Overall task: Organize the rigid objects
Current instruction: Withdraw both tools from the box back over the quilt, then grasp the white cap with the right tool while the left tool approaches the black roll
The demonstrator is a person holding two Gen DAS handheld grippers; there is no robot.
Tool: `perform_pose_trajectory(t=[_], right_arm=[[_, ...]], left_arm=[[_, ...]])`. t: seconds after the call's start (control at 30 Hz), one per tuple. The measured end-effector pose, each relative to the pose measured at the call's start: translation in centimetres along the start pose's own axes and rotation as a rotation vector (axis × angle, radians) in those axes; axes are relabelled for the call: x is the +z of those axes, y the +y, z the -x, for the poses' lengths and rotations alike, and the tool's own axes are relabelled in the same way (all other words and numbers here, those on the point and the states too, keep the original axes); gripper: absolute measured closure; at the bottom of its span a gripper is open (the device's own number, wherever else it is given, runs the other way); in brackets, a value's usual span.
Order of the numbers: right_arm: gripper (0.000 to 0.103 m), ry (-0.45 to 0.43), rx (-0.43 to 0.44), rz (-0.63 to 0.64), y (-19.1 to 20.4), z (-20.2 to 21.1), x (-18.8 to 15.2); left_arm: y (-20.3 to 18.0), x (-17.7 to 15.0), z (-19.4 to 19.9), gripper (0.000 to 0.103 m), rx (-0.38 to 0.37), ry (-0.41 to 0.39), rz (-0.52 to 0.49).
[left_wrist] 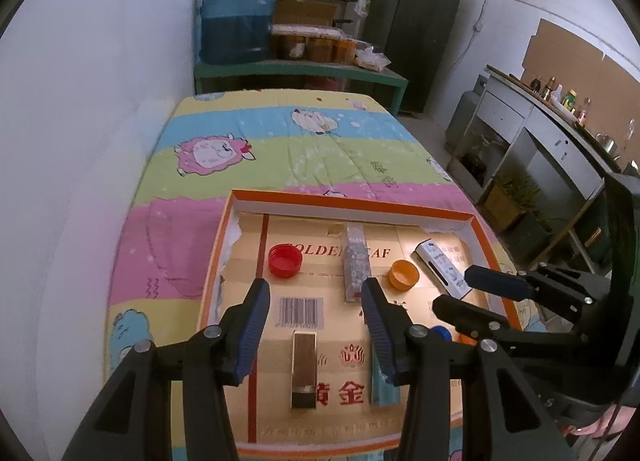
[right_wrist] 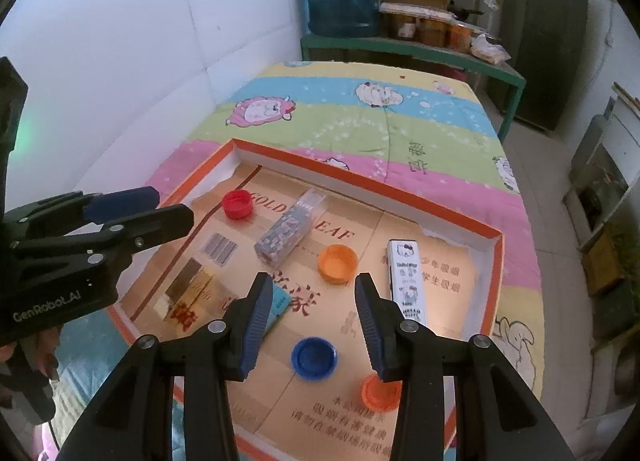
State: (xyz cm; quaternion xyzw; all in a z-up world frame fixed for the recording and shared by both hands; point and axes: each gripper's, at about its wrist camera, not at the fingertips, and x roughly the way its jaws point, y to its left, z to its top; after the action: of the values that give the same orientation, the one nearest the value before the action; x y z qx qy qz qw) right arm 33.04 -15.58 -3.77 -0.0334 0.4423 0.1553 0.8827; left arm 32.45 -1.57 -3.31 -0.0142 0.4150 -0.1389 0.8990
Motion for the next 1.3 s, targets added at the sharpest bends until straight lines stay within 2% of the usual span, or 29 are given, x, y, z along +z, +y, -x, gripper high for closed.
perform_pose_trajectory(t=[0.13, 0.4, 1.07, 1.3], right_arm=[[0.059, -0.009, 0.003, -0.011, 0.1, 1.2, -0.5], [0.059, -0.026, 0.004, -0.013, 1.1, 3.7, -2.0], [0.059, -0.07, -0.007, -0.024, 3.1, 10.1, -7.0], [0.059, -0.1, -0.032, 0.009, 4.8, 12.0, -9.4]], left_arm=[[-0.6, -0.7, 2.0, 0.055, 0.039, -0.033, -0.021], [-1.4, -2.3, 5.5, 0.055, 0.061, -0.084, -0.036], [-4.3, -6.9, 12.5, 0.055, 0.069, -0.157, -0.069], [-5.4, -9.3, 13.9, 0.055, 0.05, -0.158, -0.088]])
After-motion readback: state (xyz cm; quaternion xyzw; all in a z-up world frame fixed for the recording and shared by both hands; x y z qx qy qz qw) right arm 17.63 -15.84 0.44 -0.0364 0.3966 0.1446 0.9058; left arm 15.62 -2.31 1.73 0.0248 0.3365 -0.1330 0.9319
